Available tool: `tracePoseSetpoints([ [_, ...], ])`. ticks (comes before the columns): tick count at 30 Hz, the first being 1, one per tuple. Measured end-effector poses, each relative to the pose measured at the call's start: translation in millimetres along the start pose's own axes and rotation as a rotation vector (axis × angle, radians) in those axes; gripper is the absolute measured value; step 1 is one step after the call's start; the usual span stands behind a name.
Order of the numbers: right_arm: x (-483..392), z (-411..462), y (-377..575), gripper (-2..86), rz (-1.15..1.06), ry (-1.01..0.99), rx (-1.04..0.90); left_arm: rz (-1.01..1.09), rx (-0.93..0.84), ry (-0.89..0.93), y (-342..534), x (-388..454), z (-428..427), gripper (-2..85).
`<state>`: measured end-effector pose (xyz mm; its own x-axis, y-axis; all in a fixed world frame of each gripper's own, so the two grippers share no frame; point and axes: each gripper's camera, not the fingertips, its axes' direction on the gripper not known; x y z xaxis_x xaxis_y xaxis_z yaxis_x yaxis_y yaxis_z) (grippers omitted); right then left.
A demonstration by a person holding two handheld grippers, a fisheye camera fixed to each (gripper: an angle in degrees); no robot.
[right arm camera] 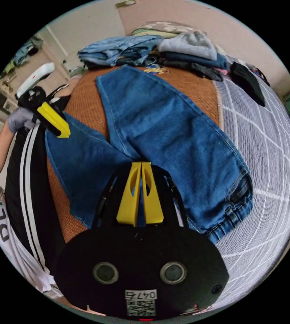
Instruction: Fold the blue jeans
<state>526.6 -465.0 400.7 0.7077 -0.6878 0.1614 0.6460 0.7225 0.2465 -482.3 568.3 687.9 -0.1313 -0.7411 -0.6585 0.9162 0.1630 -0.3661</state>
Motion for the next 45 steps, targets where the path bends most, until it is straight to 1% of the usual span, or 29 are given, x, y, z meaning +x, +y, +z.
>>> tracePoseSetpoints([
  [1,11.5,-3.8,5.8,-1.0,0.063,-0.036,0.028,-0.003,0.008,0.001,0.8,-1.0,-4.0,3.5],
  [2,19.6,-7.7,13.1,-1.1,0.085,-0.105,0.038,0.0,0.016,0.003,2.2,-1.0,-8.6,4.1],
  [3,22.2,-11.8,18.2,-1.1,0.088,-0.123,0.049,0.003,0.023,0.003,3.5,-0.7,-11.9,4.7],
  [5,28.8,-42.5,51.1,-1.1,0.083,-0.099,0.122,0.001,0.075,-0.004,14.1,-2.0,-31.4,6.6],
  [7,35.6,-64.3,82.8,-1.0,0.091,-0.086,0.139,-0.007,0.091,-0.006,23.3,-6.9,-44.4,7.0],
  [9,42.0,-75.6,112.6,-0.9,0.117,-0.07,0.095,-0.013,0.064,-0.02,28.4,-13.7,-49.6,7.1],
  [12,37.9,-73.9,146.4,-0.9,0.102,-0.066,-0.032,-0.053,-0.05,-0.061,27.4,-29.0,-42.0,6.3],
  [13,34.4,-66.0,153.8,-0.9,0.098,-0.065,-0.103,-0.072,-0.059,-0.072,26.3,-33.5,-42.2,5.4],
  [14,31.9,-53.5,159.5,-0.8,0.107,-0.024,-0.204,-0.081,-0.073,-0.1,25.4,-35.8,-44.1,3.6],
  [15,31.1,-46.3,162.3,-0.8,0.113,0.011,-0.261,-0.072,-0.079,-0.106,24.9,-35.7,-45.6,2.7],
  [16,28.6,-40.3,166.3,-0.8,0.112,0.028,-0.275,-0.06,-0.088,-0.117,24.4,-34.9,-48.9,2.1],
  [18,29.9,-40.8,167.2,-0.8,0.146,0.018,-0.259,-0.041,-0.098,-0.146,25.2,-32.4,-54.4,1.7],
  [20,30.8,-43.3,161.1,-0.9,0.163,-0.005,-0.287,-0.035,-0.101,-0.17,30.2,-32.3,-63.8,2.0],
  [22,25.0,-46.7,153.7,-0.9,0.116,-0.012,-0.32,-0.035,-0.08,-0.17,39.0,-34.2,-76.0,3.5],
  [24,16.8,-53.7,145.8,-0.9,0.059,-0.026,-0.328,-0.048,-0.046,-0.127,52.4,-41.3,-91.7,5.0],
  [27,0.5,-74.1,130.8,-0.8,-0.027,-0.072,-0.223,-0.104,-0.016,-0.113,75.2,-58.7,-113.0,5.4],
  [29,-8.2,-80.7,119.4,-0.8,-0.058,-0.093,-0.143,-0.118,-0.049,-0.091,83.4,-69.2,-113.4,5.2],
  [30,-9.8,-79.9,117.1,-0.8,-0.062,-0.095,-0.135,-0.118,-0.063,-0.09,84.1,-71.0,-111.4,5.0],
  [34,-16.9,-61.2,110.1,-0.9,-0.053,-0.093,-0.178,-0.136,-0.095,-0.129,90.6,-78.0,-113.5,1.4],
  [37,-18.7,-50.9,113.4,-1.0,-0.005,-0.038,-0.258,-0.138,-0.059,-0.168,98.9,-76.4,-127.7,0.4],
  [45,-30.4,-56.3,116.7,-0.8,0.016,-0.031,-0.232,-0.152,-0.001,-0.219,108.8,-76.2,-160.7,1.4],
])
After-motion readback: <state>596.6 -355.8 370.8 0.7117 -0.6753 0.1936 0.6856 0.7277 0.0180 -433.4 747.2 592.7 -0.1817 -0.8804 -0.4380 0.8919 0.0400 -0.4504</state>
